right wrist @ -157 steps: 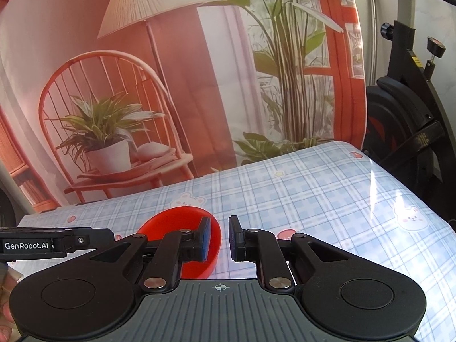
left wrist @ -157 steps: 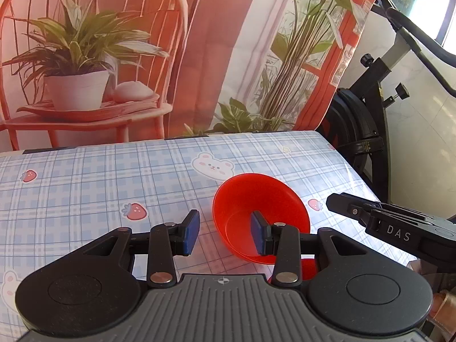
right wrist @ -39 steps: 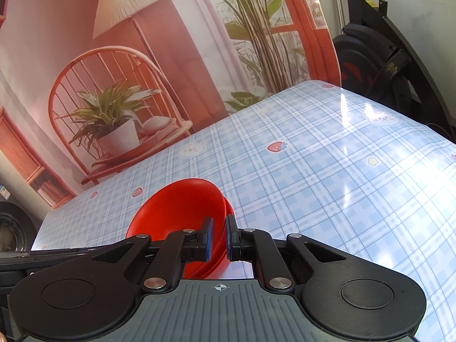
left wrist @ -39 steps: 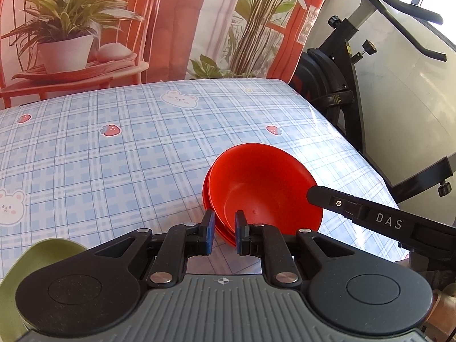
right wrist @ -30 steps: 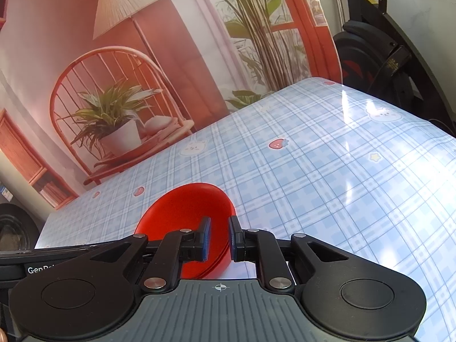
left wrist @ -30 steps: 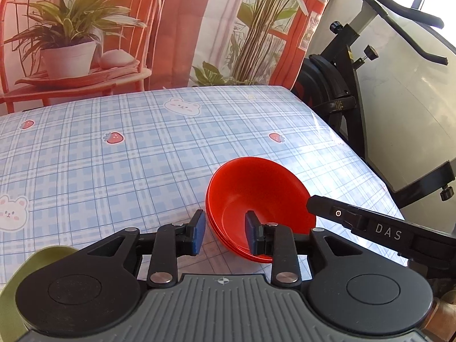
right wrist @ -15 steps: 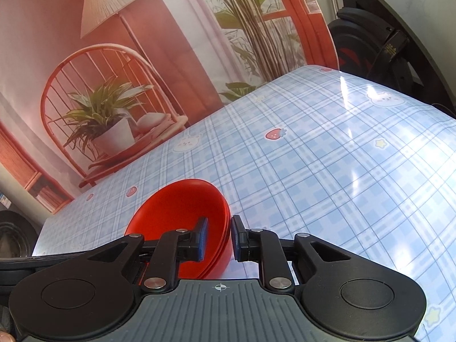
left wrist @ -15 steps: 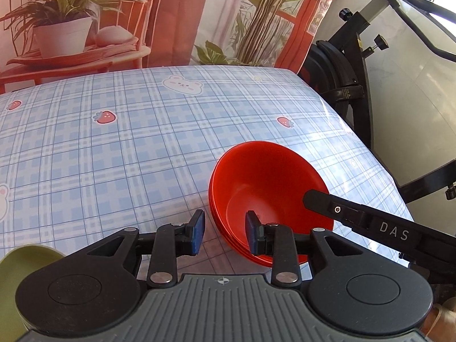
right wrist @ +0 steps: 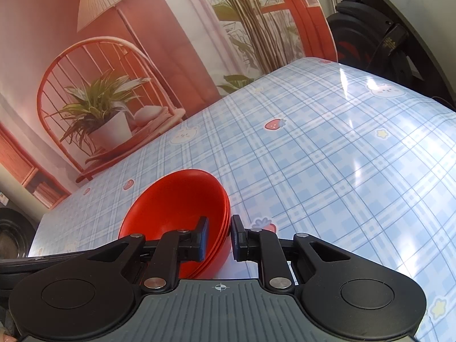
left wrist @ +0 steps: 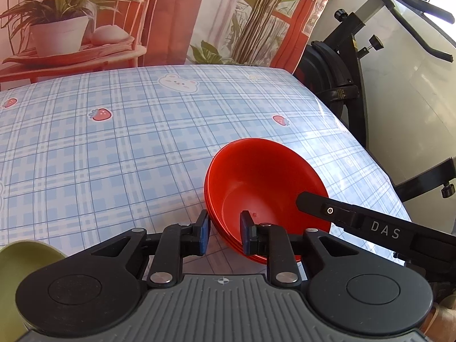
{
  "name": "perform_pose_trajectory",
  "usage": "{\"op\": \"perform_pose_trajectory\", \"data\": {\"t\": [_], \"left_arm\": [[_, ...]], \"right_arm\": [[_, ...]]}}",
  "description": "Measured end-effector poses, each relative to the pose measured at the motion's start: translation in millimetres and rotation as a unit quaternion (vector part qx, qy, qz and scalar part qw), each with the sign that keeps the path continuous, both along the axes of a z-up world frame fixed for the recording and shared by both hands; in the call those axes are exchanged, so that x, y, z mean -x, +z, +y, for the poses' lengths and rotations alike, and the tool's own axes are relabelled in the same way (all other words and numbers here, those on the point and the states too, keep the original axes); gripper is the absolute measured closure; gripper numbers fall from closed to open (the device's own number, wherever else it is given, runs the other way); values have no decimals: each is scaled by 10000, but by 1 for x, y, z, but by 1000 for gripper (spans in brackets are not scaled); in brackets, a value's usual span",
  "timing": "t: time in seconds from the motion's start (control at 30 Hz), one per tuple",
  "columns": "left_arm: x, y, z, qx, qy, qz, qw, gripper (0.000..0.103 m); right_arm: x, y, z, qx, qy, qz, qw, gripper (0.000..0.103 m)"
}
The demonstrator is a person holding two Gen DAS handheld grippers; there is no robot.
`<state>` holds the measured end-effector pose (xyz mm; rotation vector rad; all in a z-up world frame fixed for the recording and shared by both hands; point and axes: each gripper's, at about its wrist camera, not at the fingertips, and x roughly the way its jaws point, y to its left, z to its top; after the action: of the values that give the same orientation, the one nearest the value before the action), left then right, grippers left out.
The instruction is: Organize plates and bowls
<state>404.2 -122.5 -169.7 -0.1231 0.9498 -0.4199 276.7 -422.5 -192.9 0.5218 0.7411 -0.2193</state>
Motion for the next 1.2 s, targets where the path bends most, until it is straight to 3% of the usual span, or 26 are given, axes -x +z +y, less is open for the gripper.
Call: {"op": "perform_pose_trajectory", "data": {"t": [0.63, 1.2], "left_arm": [[32, 26, 21, -32, 165, -380, 9991, 79], [62, 48, 60, 242, 442, -554, 9972, 79]], "right_arm": [[4, 24, 23, 217, 213, -167, 9994, 90], [7, 53, 66, 395, 519, -340, 9973, 90]]}}
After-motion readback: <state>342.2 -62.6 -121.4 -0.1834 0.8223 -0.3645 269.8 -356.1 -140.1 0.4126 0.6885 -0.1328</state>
